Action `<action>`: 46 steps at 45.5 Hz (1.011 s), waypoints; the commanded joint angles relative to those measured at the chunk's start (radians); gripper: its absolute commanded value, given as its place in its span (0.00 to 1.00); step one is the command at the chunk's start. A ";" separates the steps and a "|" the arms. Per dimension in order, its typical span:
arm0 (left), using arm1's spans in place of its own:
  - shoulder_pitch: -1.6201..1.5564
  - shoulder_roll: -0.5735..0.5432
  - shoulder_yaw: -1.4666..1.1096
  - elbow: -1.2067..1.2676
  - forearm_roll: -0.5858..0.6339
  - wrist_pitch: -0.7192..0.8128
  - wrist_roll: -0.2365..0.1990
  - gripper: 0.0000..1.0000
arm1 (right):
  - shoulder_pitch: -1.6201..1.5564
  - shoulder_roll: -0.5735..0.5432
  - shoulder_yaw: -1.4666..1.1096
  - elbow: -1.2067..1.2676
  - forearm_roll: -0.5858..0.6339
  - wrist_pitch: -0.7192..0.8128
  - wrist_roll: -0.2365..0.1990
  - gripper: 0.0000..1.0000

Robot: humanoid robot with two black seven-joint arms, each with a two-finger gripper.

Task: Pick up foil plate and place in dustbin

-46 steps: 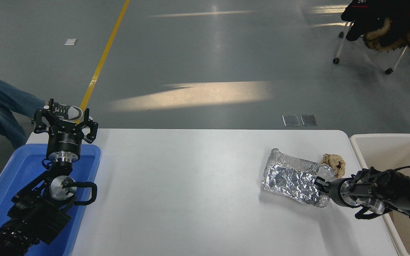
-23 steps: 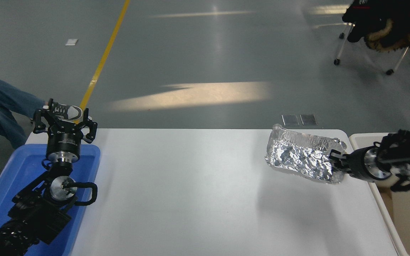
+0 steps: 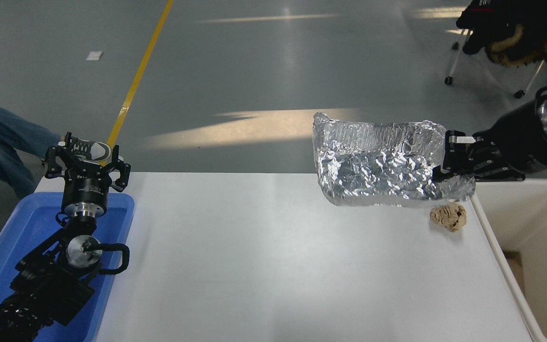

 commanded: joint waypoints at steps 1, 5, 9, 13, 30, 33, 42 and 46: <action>0.000 0.000 -0.001 0.000 0.000 0.000 0.000 0.99 | 0.092 0.004 -0.022 0.019 -0.001 0.076 0.009 0.00; 0.000 0.000 -0.001 0.000 0.000 0.000 0.000 0.99 | 0.033 -0.001 -0.060 0.019 -0.010 0.026 0.004 0.00; 0.000 -0.001 -0.001 -0.002 0.000 0.000 0.000 0.99 | -0.099 -0.023 -0.112 -0.045 -0.019 -0.075 0.001 0.00; 0.000 0.000 0.000 0.000 0.000 0.000 0.000 0.99 | -0.276 -0.062 -0.137 -0.147 -0.018 -0.204 -0.001 0.00; 0.000 0.000 -0.001 -0.002 0.000 0.000 0.000 0.99 | -1.081 -0.295 0.211 -0.687 0.033 -0.402 -0.004 0.00; 0.000 -0.001 0.000 -0.002 0.000 0.000 0.000 0.99 | -1.243 -0.307 0.335 -0.795 0.071 -0.395 -0.002 0.00; 0.000 0.000 -0.001 0.000 0.000 0.000 0.000 0.99 | -1.687 -0.275 0.656 -1.141 0.100 -0.398 -0.002 0.00; 0.000 0.000 -0.001 0.000 0.000 0.000 0.000 0.99 | -1.848 -0.211 0.799 -1.292 0.131 -0.398 -0.002 0.00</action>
